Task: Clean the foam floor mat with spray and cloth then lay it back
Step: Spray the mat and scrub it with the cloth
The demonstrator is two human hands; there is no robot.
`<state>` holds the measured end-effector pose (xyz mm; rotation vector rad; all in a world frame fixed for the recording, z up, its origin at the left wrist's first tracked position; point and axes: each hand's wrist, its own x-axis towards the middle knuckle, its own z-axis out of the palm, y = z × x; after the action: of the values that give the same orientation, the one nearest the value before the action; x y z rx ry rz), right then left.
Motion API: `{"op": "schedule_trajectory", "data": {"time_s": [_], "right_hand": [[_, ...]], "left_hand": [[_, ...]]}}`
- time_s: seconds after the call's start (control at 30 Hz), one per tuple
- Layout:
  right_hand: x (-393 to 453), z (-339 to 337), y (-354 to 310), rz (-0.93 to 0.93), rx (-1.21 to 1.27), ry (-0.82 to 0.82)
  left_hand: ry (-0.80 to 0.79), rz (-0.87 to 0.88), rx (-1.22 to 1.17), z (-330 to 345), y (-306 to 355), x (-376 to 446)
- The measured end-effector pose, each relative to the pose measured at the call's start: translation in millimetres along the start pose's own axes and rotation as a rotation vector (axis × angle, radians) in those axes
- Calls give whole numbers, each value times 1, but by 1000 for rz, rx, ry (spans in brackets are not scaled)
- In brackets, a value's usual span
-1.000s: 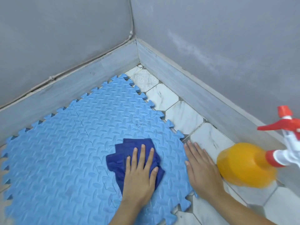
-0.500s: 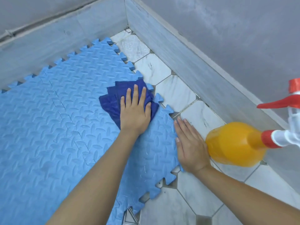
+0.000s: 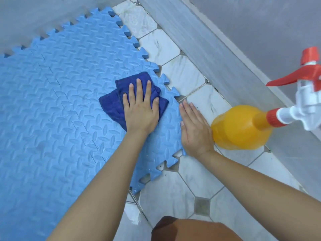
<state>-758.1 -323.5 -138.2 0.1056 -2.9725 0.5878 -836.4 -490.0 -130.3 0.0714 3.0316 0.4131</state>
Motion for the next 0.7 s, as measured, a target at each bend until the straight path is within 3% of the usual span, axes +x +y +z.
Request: {"op": "schedule_trajectory", "data": {"time_s": [0.17,0.23,0.4,0.47,0.7], "right_hand": [[0,-3,1,-3,7,-13],[0,-4,0,4,3,-19],[6,-12,-11,57,5,-87],[15,-13,-20,66,-99,-95],[62,35,-100,-295,-145,-262]], "left_hand": [[-28,88,23,0,-9,-93],[-41,44,19,-5,-34,-114],[35,-466,-45,-25,-105,-107],[57,-551,-60,-22,-103,-105],[48,-159,-22,-4,-28,-150]]}}
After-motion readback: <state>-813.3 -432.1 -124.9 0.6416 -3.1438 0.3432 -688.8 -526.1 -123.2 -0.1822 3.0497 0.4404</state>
